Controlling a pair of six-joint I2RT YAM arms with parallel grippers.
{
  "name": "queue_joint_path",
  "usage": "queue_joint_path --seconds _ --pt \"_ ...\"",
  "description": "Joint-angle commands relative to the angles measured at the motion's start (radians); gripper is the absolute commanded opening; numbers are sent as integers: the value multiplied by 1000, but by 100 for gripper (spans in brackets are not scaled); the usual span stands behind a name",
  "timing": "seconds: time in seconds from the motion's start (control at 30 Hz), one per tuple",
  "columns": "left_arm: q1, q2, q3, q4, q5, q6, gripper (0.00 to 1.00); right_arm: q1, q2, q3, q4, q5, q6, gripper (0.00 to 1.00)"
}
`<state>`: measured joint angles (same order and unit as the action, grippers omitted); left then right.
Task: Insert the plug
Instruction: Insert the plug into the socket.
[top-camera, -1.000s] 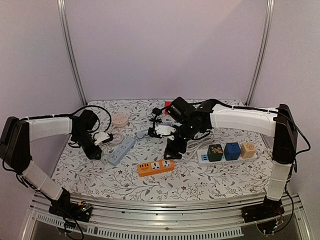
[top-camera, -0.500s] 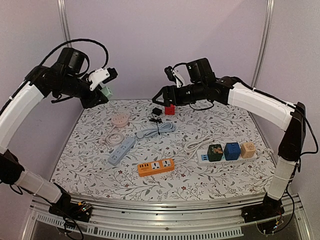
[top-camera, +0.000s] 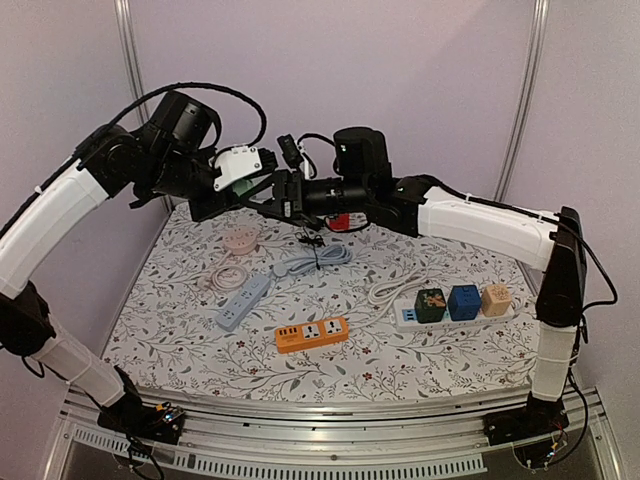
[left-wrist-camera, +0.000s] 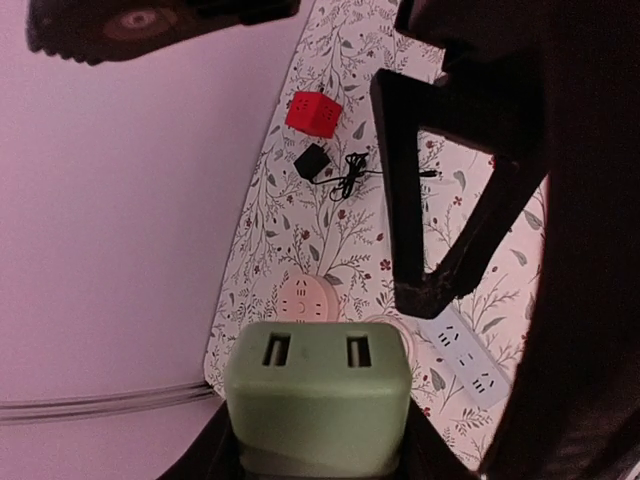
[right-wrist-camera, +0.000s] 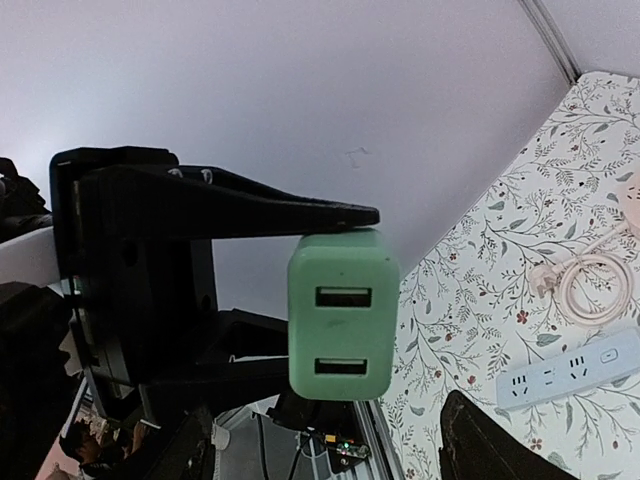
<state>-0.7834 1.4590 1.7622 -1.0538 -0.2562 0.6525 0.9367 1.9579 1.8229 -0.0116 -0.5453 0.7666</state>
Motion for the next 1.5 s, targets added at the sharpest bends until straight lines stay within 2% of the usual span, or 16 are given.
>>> queue_joint_path --seconds 0.0,0.13,0.27,0.57,0.73,0.93,1.07,1.13,1.2,1.23,1.27,1.3,1.33,1.37,1.4,1.47 --pt "-53 23 20 -45 36 30 0 -19 40 16 91 12 87 76" --pt "-57 27 27 -70 85 11 0 -37 53 4 126 24 97 70" --pt "-57 26 42 -80 134 -35 0 -72 32 -92 346 79 245 60" --pt "-57 42 36 -6 18 -35 0 -52 33 -104 342 -4 269 49" --pt "-57 48 34 14 -9 -30 0 -46 30 -124 326 -36 276 52" --pt "-57 51 32 15 -15 -25 0 -40 41 -94 294 -76 255 47" --pt "-57 56 38 22 -24 -25 0 -34 59 -70 264 -106 246 31" --pt "-57 57 39 24 -25 -26 0 -32 66 -61 260 -130 244 19" --pt "-56 57 36 24 -25 -27 0 -32 62 -64 243 -137 227 0" --pt "-56 55 33 23 -25 -25 0 -34 54 -66 225 -138 212 0" --pt "-56 53 29 22 -22 -22 8 -39 41 -67 193 -139 182 0" --pt "-55 50 27 8 -16 -23 54 -45 31 -67 151 -140 153 0" --pt "-54 46 26 -16 1 -17 94 -53 16 -67 101 -142 92 0" --pt "-51 38 24 -35 9 -14 99 -62 2 -65 36 -141 28 0" --pt "-42 25 20 -45 21 -19 99 -71 -22 -60 -61 -131 -36 0" --pt "4 -4 23 -77 84 -34 99 -79 -59 -40 -299 -56 -267 0"
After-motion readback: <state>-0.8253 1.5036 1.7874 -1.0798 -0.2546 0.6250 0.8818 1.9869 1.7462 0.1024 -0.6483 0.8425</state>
